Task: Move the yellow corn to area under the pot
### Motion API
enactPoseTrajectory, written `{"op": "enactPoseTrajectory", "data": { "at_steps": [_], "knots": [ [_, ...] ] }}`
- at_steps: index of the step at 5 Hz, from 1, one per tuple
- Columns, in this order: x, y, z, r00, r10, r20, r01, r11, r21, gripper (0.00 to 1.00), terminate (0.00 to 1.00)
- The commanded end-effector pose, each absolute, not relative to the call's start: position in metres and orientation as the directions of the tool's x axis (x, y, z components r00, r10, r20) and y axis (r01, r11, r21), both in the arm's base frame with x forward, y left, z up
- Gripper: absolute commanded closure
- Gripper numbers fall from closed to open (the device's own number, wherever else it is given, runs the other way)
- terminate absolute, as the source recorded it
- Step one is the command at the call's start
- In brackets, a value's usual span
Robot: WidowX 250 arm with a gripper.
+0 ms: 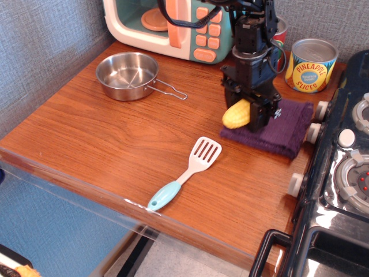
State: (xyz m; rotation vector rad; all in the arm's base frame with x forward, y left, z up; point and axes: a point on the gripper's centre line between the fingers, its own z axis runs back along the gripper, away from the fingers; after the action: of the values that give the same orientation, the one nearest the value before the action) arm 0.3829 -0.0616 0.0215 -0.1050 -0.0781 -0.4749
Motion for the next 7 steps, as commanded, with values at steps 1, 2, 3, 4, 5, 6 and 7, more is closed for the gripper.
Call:
{"op": "enactPoseTrajectory", "data": {
  "at_steps": [1,2,3,4,5,6,7],
  "knots": [
    [0.371,-0.049,0.092,0.867,-0.419,0.268,0.457,0.884,-0.096,1.0,0.0],
    [0.361,-0.02,0.124,0.874,-0.341,0.346,0.395,0.914,-0.097,1.0,0.0],
    [0.35,0.023,0.125,0.907,-0.268,0.325,0.291,0.956,-0.023,1.0,0.0],
    [0.323,0.07,0.107,0.931,-0.228,0.286,0.225,0.973,0.044,1.0,0.0],
    [0.29,0.119,0.089,0.946,-0.221,0.239,0.208,0.975,0.075,1.0,0.0],
    [0.267,0.168,0.071,0.96,-0.22,0.175,0.203,0.973,0.106,1.0,0.0],
    [0.259,0.203,0.058,0.972,-0.185,0.147,0.17,0.98,0.107,1.0,0.0]
  ]
}}
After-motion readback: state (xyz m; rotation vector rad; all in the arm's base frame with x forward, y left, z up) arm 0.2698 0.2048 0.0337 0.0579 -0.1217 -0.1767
